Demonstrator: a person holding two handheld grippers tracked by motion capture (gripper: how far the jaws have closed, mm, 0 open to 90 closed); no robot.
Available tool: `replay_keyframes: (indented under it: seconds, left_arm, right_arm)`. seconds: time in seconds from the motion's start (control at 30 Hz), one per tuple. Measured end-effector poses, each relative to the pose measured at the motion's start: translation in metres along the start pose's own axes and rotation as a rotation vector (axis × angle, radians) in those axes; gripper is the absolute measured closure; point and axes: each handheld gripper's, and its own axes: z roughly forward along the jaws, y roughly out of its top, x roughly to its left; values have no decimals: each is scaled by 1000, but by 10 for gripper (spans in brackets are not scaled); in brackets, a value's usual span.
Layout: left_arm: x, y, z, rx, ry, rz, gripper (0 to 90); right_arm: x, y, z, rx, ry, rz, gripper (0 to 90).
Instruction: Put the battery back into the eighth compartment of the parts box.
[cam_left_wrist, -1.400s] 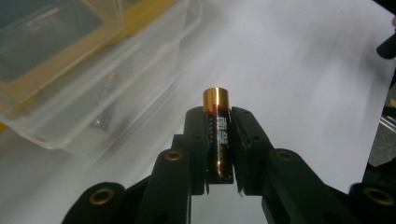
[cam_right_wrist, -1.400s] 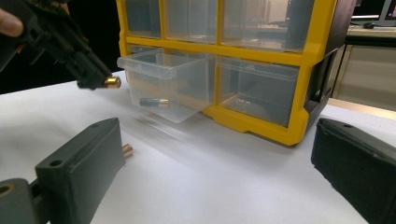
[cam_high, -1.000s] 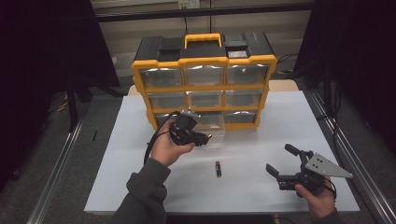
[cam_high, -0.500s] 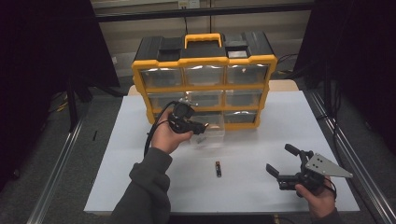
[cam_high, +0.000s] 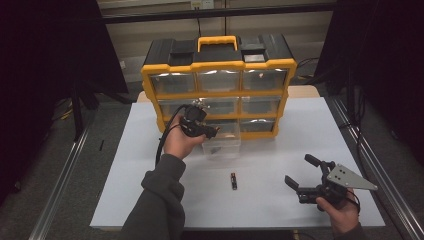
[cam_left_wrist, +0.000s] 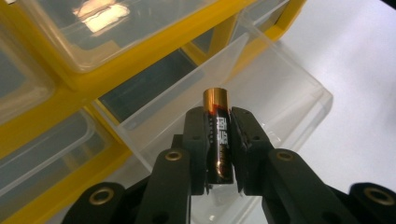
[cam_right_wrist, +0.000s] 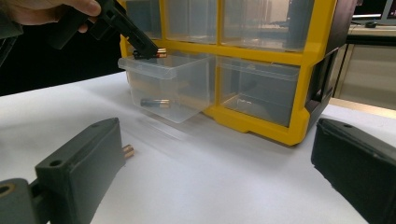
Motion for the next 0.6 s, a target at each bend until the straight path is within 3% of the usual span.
replay_keyframes:
  seconds: [0.23, 0.37, 0.6]
  left_arm:
    - [1, 0, 4, 12, 6, 10, 773]
    - [2, 0, 6, 21, 33, 31, 773]
    - [3, -1, 8, 17, 50, 28, 769]
  right_arm:
    - [1, 0, 0, 4, -6, 5, 18]
    - [1, 0, 0, 5, -4, 5, 18]
    - [1, -1, 1, -1, -7, 8, 18]
